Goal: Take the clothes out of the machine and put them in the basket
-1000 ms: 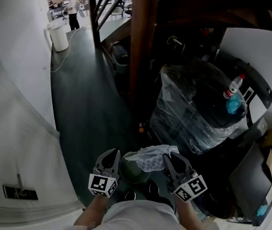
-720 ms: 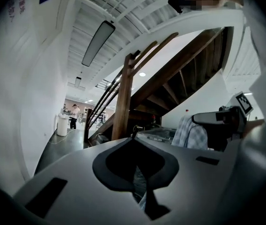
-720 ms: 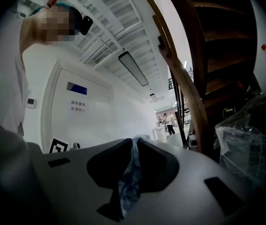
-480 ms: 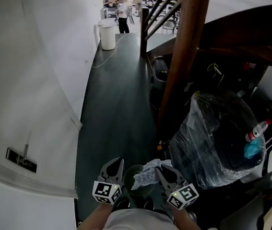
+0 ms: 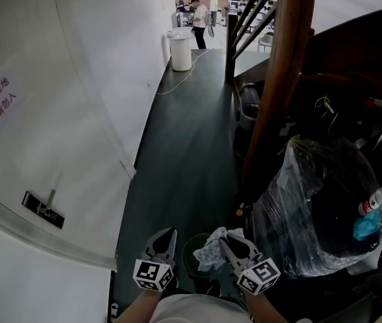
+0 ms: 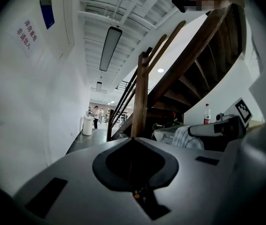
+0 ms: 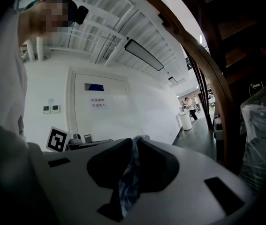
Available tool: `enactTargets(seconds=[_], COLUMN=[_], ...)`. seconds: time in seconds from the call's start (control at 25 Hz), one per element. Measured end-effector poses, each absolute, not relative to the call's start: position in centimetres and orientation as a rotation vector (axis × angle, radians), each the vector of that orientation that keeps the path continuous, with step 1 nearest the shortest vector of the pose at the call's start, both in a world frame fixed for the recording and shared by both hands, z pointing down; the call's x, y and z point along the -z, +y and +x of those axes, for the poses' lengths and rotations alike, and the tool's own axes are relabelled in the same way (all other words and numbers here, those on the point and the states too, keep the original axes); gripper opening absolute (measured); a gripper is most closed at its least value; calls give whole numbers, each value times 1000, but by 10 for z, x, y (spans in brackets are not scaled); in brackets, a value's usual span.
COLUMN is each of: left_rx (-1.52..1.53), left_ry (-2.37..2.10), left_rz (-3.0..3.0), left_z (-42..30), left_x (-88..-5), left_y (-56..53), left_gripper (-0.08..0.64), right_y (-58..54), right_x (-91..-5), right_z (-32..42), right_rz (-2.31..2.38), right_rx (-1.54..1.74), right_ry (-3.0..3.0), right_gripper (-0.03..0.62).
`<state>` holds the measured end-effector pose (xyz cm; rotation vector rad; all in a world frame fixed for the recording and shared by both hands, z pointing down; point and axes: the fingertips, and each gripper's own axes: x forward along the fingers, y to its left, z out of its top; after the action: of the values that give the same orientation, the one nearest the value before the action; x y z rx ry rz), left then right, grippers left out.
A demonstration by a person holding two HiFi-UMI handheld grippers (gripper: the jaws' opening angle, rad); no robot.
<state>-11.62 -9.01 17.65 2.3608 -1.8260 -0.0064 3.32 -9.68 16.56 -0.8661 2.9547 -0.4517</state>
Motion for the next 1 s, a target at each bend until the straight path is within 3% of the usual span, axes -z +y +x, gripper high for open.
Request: enactTargets(seconds=[1.0], left_rx=[-101], left_ry=[-1502], left_rz=[2452], left_z=[-169], left_x=[-249], left_y=[-134], left_gripper=[20], right_y=[-127], right_x=[-219], right_z=[1], right_rz=[-1313], right_rx=[549], right_ry=[2853], right_gripper=[51])
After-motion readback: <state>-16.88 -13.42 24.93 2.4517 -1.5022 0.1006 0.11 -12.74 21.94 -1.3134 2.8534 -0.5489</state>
